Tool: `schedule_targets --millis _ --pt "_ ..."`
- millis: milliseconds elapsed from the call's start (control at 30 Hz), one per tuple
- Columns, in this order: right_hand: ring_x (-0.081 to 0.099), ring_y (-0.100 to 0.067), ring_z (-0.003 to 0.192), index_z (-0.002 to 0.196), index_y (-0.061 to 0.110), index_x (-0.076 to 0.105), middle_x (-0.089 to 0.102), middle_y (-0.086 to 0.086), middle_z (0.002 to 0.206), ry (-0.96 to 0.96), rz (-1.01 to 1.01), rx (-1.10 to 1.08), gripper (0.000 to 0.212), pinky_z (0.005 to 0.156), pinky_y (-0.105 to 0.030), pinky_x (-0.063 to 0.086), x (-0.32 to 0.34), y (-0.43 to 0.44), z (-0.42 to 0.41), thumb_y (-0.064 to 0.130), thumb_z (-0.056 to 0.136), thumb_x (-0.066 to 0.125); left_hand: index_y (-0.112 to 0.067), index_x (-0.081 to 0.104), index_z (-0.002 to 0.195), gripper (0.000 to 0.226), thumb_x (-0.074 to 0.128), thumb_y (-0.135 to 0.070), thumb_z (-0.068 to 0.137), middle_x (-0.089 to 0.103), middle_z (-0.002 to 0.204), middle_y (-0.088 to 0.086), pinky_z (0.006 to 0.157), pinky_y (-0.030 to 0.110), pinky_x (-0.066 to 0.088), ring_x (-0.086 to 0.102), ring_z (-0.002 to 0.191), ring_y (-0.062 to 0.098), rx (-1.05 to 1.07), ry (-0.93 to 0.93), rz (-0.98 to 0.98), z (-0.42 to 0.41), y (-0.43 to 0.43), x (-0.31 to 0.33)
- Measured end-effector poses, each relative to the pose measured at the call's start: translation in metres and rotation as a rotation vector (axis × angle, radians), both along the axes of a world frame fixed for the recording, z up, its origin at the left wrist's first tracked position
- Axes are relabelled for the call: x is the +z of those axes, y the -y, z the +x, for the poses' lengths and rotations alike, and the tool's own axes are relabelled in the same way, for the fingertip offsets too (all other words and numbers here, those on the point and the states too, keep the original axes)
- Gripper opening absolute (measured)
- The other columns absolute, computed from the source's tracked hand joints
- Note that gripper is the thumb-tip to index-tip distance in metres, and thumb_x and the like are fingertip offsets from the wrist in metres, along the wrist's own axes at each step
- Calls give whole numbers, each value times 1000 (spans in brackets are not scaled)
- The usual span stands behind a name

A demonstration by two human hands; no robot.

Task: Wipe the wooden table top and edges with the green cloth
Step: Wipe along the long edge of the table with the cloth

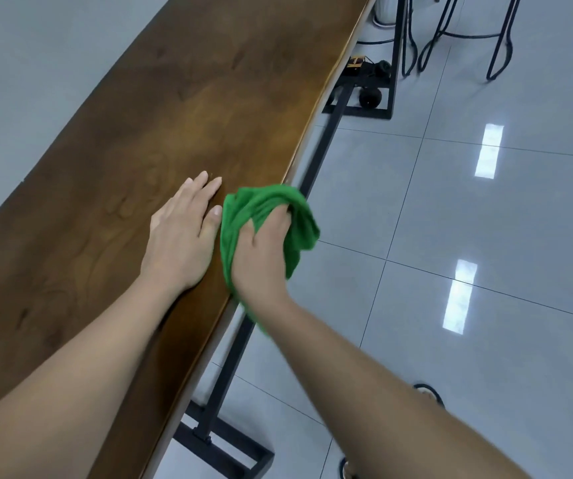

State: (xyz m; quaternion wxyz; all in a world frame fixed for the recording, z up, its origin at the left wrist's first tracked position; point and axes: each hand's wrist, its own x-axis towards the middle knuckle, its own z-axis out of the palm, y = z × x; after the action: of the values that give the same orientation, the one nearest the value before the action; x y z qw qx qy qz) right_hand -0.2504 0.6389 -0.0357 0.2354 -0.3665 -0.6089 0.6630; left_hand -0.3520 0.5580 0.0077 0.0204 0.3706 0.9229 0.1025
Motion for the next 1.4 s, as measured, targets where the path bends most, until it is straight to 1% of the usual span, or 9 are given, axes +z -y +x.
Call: schedule_targets --millis 200,300,500,633,900,1033,1100,1200,1400 --pt "53 -31 138 162 0 27 37 -16 166 65 10 -27 55 120 -45 40 4 -143 -78 20 113 42 -37 36 170 53 33 -45 118 27 180 -12 135 51 19 18 168 12 17 -5 -7 1 -1 0" --pt "50 -33 144 165 4 23 37 -14 169 91 -56 -46 60 122 -53 40 2 -199 -113 22 111 41 -37 34 170 55 30 -48 117 26 180 -13 134 54 19 19 168 13 17 -9 -26 0 -2 1" --pt "50 -29 140 163 9 28 42 -9 162 41 -77 -74 55 123 -52 39 2 -206 -117 23 111 41 -37 34 170 55 29 -48 117 27 180 -12 133 53 19 19 168 14 12 -21 -27 1 -1 1" --pt "55 -29 128 142 14 40 49 -8 148 -11 -88 -65 38 119 -54 43 -8 -147 -85 26 106 40 -37 35 170 53 31 -46 118 27 180 -11 133 53 19 19 168 14 11 -29 -25 1 -2 0" --pt "36 -17 154 167 23 19 32 0 167 -146 -26 -6 60 131 -45 30 -17 48 19 34 110 34 -38 37 169 51 34 -40 118 27 180 -14 132 50 18 17 168 11 0 -12 14 0 0 -2" --pt "48 -23 141 163 19 26 41 -6 157 -124 -83 54 61 122 -49 41 -18 108 52 44 108 30 -40 37 168 50 33 -42 118 27 179 -15 131 49 17 17 168 10 -3 -3 26 0 1 -1" --pt "48 -21 135 156 16 31 42 -3 150 -107 -47 54 53 120 -41 41 -15 106 54 38 108 32 -40 37 168 50 34 -42 118 27 179 -16 131 48 17 16 168 9 -2 -1 29 0 1 -1" --pt "31 1 145 167 20 19 27 18 161 -91 -19 17 58 119 -15 21 -8 66 33 29 112 37 -40 36 169 51 33 -43 118 26 180 -15 133 48 16 15 168 9 -3 1 16 -1 0 -1" --pt "29 -16 158 172 10 12 21 -2 177 1 1 -37 64 113 -16 14 2 -71 -35 19 116 40 -40 33 171 54 31 -47 117 25 180 -13 135 48 19 16 168 11 -4 -4 0 -2 3 -3"
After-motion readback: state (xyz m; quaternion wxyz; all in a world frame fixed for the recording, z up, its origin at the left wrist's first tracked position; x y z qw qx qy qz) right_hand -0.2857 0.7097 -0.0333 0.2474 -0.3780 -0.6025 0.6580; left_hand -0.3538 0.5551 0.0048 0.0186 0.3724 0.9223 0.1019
